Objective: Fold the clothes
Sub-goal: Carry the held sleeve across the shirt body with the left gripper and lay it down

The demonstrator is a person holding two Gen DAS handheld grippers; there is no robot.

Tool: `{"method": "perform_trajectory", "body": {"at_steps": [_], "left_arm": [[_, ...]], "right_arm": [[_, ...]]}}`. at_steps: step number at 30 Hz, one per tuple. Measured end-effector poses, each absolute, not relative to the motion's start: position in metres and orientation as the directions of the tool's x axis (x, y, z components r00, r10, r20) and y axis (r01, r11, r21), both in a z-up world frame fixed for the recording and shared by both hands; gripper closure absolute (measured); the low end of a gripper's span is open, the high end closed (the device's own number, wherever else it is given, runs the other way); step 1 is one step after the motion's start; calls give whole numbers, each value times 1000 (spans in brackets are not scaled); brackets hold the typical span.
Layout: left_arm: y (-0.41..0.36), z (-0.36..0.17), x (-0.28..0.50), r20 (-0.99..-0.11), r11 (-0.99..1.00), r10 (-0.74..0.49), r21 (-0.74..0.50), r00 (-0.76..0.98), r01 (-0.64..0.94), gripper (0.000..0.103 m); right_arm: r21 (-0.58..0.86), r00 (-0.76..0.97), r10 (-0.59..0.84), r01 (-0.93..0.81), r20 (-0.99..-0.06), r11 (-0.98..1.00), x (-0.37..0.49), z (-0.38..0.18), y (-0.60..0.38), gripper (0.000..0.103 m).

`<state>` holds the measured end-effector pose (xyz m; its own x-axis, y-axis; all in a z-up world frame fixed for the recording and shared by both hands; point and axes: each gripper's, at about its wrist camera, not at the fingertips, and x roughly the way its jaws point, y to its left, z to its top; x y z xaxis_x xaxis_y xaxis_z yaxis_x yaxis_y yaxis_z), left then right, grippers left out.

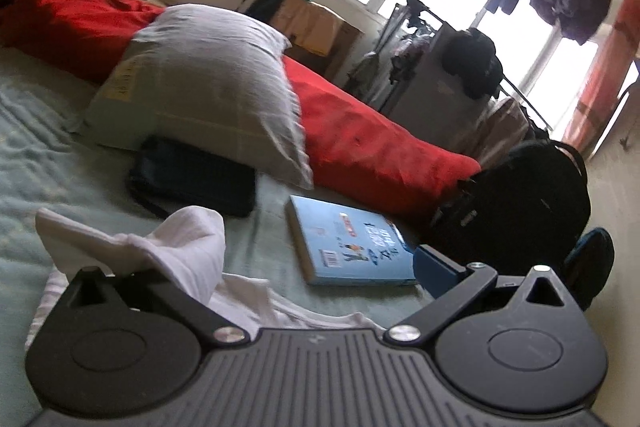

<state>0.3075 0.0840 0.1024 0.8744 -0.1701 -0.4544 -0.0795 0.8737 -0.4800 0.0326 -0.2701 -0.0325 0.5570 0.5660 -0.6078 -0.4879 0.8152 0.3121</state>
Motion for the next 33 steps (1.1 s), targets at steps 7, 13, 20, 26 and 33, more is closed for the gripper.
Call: {"method": "perform_trajectory", "body": {"at_steps": [7,13,20,26,33], "left_arm": [[36,100,323,-471,885,-205,-464,858,-44,1],[2,100,334,-487,904,-216,-427,847,-15,1],[-35,102,347,-502,916,-240,-400,831,23,1],[-60,99,360,-525,926,-253,-375,812,46,1],[-81,89,372,-535,925,-283,-371,796,80,1]], "right_arm": [[343,554,590,-490,-587,801,32,-37,-280,0],[368,554,604,-485,-573,793,33,-41,-289,0],[391,560,611,-472,-560,790,36,-44,-299,0],[403,561,612,-462,-557,790,38,-47,-305,0],[414,558,615,-455,-557,789,40,-50,-308,0]]}}
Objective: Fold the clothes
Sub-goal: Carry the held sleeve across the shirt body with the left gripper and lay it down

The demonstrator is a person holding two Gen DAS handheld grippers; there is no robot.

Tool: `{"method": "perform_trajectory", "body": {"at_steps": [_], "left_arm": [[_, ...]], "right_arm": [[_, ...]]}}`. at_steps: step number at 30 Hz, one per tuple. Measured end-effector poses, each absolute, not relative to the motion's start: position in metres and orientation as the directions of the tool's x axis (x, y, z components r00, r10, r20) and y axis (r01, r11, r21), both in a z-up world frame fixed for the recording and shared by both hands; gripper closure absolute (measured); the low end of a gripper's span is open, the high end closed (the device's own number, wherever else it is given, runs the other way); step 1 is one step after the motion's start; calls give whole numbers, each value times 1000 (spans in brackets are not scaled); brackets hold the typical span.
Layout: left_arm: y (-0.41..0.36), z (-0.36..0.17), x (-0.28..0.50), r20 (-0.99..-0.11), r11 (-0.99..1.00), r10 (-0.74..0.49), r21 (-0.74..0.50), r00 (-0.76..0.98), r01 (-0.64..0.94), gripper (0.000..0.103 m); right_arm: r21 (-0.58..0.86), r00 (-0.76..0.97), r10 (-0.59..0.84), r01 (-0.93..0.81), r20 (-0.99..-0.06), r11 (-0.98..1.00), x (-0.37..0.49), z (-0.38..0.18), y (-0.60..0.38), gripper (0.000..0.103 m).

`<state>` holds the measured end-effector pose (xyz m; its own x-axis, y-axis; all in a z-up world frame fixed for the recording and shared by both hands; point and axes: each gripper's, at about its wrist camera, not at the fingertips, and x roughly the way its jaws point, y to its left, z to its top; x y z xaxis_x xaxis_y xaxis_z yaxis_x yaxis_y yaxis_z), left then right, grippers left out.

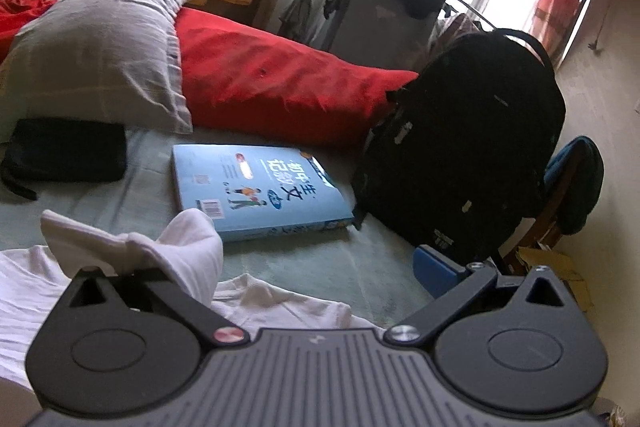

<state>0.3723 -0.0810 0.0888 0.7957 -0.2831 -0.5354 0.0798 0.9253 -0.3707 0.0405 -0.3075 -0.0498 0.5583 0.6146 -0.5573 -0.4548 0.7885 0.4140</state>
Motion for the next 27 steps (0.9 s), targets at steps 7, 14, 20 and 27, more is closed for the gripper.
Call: {"method": "perform_trajectory", "body": {"at_steps": [7,14,20,27], "left_arm": [[-92,66,381,-573,929,-296,-359,765,91,1],[-110,28,385,-639,924,-347,-356,686,136,1],[-139,-11,385,-742,936,-350,-292,572,195,1],[-139,-19,362,-817,936,-350,-280,459,216,1]], "right_arm": [[412,557,615,-458,-558,788,41,-50,-307,0],[404,560,606,-452,-565,795,42,-50,-305,0],[390,563,593,-449,-576,804,42,-48,-301,0],[368,582,572,-440,-578,819,38,-40,-299,0]]}}
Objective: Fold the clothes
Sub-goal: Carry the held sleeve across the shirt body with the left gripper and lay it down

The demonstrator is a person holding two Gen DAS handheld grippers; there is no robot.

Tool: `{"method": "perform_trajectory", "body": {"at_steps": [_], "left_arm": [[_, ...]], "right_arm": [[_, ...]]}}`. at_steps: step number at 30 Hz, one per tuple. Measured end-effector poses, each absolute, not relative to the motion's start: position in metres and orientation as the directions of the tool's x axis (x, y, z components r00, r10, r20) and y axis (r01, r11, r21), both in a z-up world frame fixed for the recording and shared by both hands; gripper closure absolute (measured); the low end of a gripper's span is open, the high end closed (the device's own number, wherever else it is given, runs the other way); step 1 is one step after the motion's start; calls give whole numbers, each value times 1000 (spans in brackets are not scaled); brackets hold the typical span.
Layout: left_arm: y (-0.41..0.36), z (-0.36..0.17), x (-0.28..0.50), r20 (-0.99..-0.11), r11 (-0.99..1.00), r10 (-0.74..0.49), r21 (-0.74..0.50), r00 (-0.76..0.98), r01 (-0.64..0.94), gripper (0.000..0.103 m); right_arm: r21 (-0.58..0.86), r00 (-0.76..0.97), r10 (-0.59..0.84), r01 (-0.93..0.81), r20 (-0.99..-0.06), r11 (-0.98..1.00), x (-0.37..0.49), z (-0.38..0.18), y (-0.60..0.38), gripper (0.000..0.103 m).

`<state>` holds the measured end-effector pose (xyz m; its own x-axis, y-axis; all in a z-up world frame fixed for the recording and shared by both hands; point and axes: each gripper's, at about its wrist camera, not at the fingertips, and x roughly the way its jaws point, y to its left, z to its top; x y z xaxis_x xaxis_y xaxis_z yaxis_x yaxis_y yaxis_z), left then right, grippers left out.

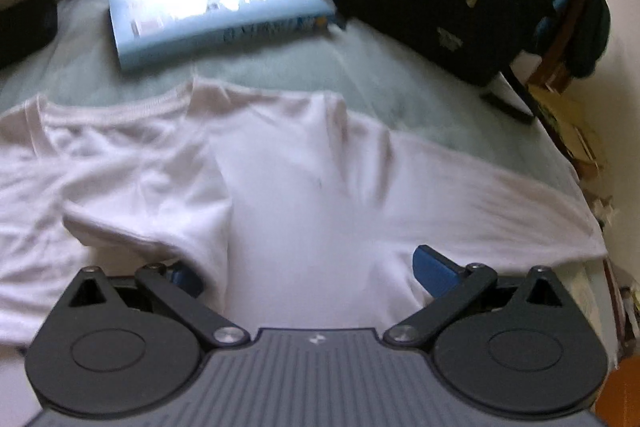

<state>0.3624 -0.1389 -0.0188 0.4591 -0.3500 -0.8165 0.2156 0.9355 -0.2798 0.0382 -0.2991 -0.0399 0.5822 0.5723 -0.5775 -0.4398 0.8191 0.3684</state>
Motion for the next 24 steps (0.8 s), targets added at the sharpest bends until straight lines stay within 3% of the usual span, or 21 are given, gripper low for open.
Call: {"method": "perform_trajectory", "body": {"at_steps": [14,24], "left_arm": [[-49,11,239,-759,920,-358,-186,544,346,1],[19,-8,159,-661,939,-263,-9,703,343,1]], "right_arm": [[307,637,500,-396,-587,866,26,-17,-292,0],[202,656,410,-370,-634,907,53,-7,-265,0]]}}
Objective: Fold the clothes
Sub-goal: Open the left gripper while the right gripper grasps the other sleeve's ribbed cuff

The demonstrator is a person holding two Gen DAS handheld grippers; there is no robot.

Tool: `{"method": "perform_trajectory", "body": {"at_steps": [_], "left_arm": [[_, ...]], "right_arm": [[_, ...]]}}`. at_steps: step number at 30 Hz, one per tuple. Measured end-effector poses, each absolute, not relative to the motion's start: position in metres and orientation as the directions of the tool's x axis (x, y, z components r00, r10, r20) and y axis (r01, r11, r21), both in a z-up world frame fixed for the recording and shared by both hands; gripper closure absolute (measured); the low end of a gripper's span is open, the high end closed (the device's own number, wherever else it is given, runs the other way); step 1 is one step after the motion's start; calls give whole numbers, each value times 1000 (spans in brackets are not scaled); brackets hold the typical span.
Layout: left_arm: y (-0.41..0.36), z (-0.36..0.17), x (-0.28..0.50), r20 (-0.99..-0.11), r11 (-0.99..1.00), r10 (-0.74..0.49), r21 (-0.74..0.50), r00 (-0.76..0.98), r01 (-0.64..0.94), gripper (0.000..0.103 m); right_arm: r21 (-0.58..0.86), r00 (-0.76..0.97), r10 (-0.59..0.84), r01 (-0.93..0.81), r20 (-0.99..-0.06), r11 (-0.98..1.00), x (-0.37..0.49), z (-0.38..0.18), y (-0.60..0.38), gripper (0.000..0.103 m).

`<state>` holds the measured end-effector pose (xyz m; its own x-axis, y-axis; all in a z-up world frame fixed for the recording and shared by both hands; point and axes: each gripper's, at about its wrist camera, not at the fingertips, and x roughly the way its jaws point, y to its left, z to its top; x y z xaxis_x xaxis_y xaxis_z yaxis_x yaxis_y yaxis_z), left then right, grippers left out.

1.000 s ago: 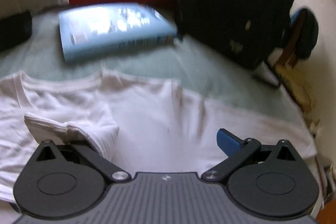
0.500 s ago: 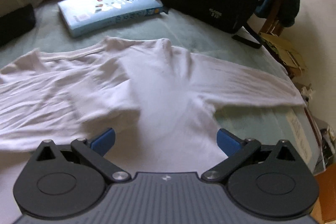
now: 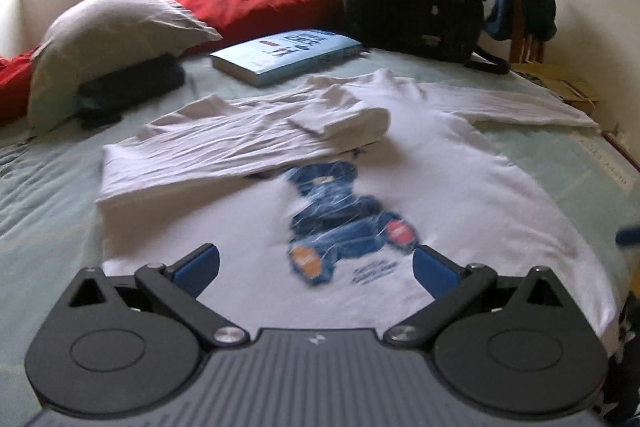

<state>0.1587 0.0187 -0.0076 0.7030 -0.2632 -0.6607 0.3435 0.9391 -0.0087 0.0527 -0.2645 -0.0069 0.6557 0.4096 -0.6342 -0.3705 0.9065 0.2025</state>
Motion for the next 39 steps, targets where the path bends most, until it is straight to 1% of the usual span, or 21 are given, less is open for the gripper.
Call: {"method": "perform_trajectory", "body": {"at_steps": [3,6,8,11,13,15,19,23,26,29,31,39], "left_arm": [[24,-12,157,-647,938,-258,10,718,346,1],[24,-15,164,-632,931,-256,43,731,363,1],[28,-16,172,-627,931,-261,38,734,364,1],[42,-21,184,-658,946,-257,-22,708,324,1],[48,-24,185,-671,951,-254,-40,696,308,1],[52,-25,179,-655,947,-263,-33,709,321,1],[58,-20,181,-610,960,-218,8,762,281,1],[70,-31,184,-596,959,-252,-50,762,278,1],[73,-41,180,-602,951,-276,-57,749,305,1],[77,-44,181,-601,950,-282,-69,748,303,1],[79,-43,178,-597,956,-270,-69,756,286,1],[84,-42,173,-587,952,-286,-88,757,292,1]], "right_arm": [[176,691,403,-378,-600,909,67,-1,-255,0],[198,711,416,-373,-568,907,90,4,-249,0],[195,701,400,-357,-591,913,111,8,-242,0],[145,694,341,-327,-634,934,150,14,-225,0],[101,694,309,-325,-650,941,175,18,-212,0],[43,695,277,-334,-664,941,202,18,-194,0],[-63,690,201,-338,-695,939,258,18,-159,0],[-145,654,112,-325,-748,935,317,6,-122,0],[-182,620,72,-337,-781,924,344,-8,-97,0],[-254,602,-2,-334,-798,908,362,-24,-79,0],[-268,581,-25,-337,-814,903,368,-32,-75,0],[-356,622,-177,-175,-763,918,369,-19,-122,0]]}}
